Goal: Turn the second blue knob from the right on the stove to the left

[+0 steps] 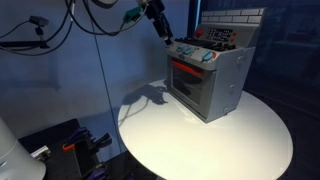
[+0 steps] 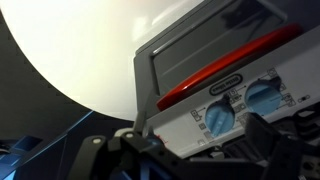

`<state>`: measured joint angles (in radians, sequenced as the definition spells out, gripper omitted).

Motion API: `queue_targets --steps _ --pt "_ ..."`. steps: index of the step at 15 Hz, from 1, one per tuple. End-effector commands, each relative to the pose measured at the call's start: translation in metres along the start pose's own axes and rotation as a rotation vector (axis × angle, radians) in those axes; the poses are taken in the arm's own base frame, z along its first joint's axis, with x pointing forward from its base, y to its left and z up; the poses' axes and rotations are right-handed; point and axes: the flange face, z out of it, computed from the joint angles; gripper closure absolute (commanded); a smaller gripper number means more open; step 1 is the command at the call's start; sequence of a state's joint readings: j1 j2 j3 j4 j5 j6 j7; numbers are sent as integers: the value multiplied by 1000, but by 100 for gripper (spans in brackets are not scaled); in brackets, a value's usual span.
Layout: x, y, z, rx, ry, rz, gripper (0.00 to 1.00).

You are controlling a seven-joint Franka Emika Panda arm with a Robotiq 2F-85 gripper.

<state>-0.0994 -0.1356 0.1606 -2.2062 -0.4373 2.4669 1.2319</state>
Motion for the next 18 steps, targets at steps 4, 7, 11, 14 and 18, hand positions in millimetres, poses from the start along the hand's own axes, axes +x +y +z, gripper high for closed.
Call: queue_targets --steps 4,7,11,14,18 --pt "2 -1 -1 14 -9 11 0" --pt "9 1 2 41 -31 63 0" --pt "19 4 8 93 -39 132 0" --pt "25 5 15 131 -34 160 0" --pt "28 5 31 177 -41 198 0"
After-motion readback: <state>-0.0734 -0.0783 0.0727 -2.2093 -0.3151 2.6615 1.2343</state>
